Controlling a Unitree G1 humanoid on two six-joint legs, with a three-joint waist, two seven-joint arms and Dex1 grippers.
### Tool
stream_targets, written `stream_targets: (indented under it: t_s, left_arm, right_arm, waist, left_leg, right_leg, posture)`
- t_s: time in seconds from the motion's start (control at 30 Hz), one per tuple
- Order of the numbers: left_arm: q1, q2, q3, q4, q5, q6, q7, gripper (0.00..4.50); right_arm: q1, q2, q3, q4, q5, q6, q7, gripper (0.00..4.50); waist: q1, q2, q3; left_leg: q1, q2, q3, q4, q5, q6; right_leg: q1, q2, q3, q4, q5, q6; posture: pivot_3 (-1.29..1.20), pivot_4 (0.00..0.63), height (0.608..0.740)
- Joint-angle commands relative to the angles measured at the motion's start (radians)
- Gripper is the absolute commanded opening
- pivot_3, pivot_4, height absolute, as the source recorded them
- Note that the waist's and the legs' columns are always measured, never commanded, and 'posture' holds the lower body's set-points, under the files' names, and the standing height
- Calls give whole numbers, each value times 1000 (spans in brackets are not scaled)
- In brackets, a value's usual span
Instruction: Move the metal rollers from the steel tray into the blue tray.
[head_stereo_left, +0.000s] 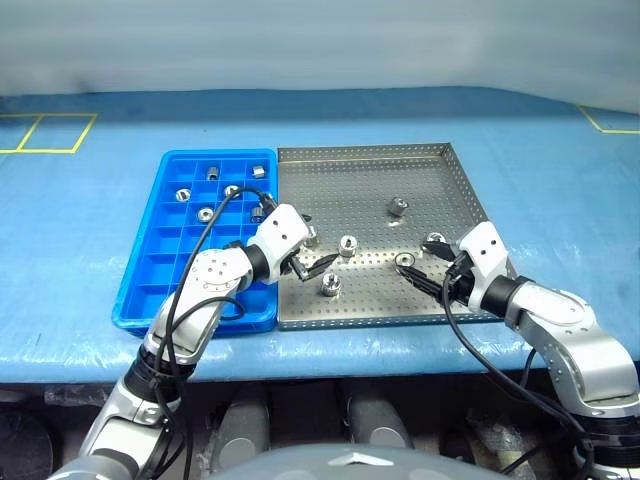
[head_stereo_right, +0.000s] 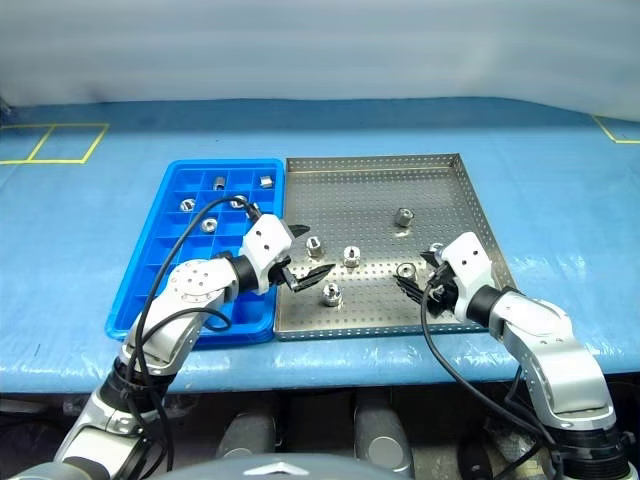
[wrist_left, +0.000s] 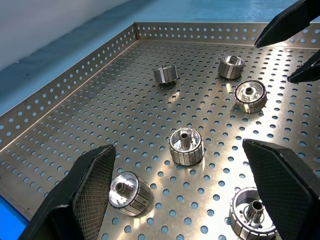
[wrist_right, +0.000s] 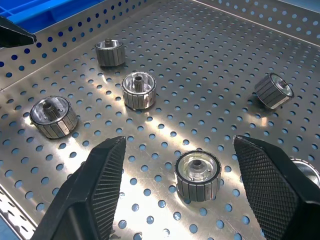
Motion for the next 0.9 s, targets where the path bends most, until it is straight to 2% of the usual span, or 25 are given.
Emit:
stream_targets:
  t_s: [0.03, 0.9]
  left_arm:
    - [-8, 4, 8, -11, -10, -7, -3, 4430]
    - [21, 16, -1, -37, -15, 11, -2, 4430]
  right_arm:
    - [-10, -2, -19, -42, 12, -21, -6, 3623]
    - [-34, -1, 8, -34, 43, -26, 18, 3623]
  waist:
    - [0, 0, 0]
    - [2, 0, 0]
  left_leg:
    - [0, 0, 0, 0, 0, 0]
    - [0, 0, 0, 0, 0, 0]
  right_leg:
    - [0, 0, 0, 0, 0, 0]
    - [0, 0, 0, 0, 0, 0]
  posture:
    - [-73, 150, 740]
    - [-44, 150, 740]
